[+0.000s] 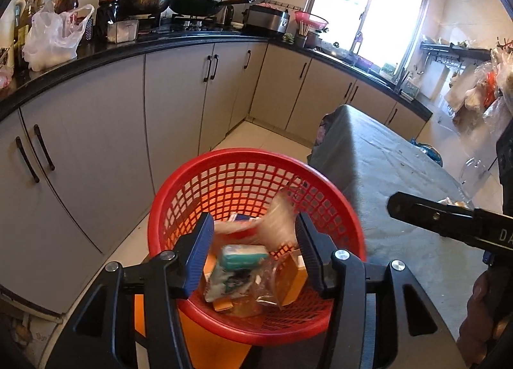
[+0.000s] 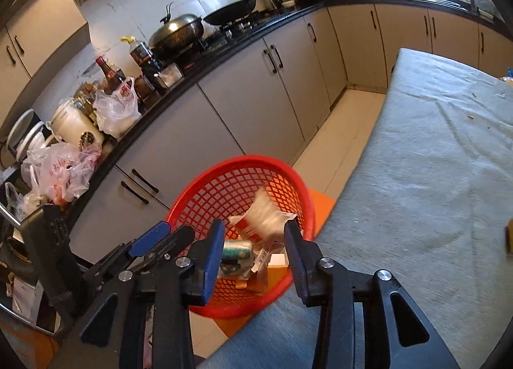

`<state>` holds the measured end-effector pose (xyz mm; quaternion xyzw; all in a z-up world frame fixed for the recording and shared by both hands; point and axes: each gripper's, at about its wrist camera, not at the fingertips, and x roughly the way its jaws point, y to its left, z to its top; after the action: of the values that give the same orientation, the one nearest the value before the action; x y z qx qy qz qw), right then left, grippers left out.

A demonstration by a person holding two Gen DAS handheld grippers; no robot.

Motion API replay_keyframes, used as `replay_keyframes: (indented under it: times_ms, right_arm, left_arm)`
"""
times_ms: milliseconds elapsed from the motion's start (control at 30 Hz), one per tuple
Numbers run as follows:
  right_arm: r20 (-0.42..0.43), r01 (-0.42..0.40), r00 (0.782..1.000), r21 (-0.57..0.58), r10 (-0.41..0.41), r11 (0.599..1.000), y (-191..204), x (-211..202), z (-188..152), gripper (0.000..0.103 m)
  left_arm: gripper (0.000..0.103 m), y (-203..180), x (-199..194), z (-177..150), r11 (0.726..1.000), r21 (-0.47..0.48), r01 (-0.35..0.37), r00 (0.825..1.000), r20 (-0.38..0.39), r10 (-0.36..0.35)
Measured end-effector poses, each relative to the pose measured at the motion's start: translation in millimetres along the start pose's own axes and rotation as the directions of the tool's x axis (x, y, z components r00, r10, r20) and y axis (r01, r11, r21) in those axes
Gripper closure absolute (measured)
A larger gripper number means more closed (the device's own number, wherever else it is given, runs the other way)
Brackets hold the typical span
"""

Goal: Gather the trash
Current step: 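Open the left tool to drop the paper bag while the right tool drops the orange box, then move both tools back and grasp the clear plastic bag with the right tool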

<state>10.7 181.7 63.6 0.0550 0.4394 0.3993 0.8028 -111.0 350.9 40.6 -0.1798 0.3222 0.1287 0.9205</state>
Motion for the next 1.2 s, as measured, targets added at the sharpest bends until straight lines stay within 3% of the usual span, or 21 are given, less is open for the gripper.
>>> replay_keyframes:
  times_ms: [400,600,700,833,1033,1200]
  right_arm:
    - [0.085,0.029,0.996,0.089,-0.037,0.996,-60,-75,-25,0.058]
    - [0.158,0.048,0.984,0.214,-0.083,0.976,-119,-133,-29,0.058]
    - [0.182,0.125,0.964,0.327,-0.192,0.937,-163,-163,-29,0.055]
    - [0.168,0.138,0.952,0.513,-0.256,0.847,-227,-184,-30,0.047]
    - [0.097,0.183,0.948,0.618,-0.305,0.765,-278,-165,-12,0.046]
    - [0.053,0.218,0.943,0.646,-0.328,0.732,-298,-136,10,0.046]
  left_arm:
    - [0.047,-77,-16,-5,0.989,0.137,0.061,0.998,0.006,-0.063]
    - [0.045,-124,-14,-16,0.970,0.222,0.099,0.995,-0.024,-0.096]
    - [0.045,-146,-9,-23,0.957,0.264,0.122,0.992,-0.047,-0.113]
    - [0.045,-171,-3,-35,0.938,0.314,0.149,0.988,-0.074,-0.133]
    - [0.045,-193,4,-48,0.914,0.366,0.176,0.984,-0.106,-0.146]
    - [0.043,-199,9,-48,0.906,0.377,0.195,0.980,-0.119,-0.161]
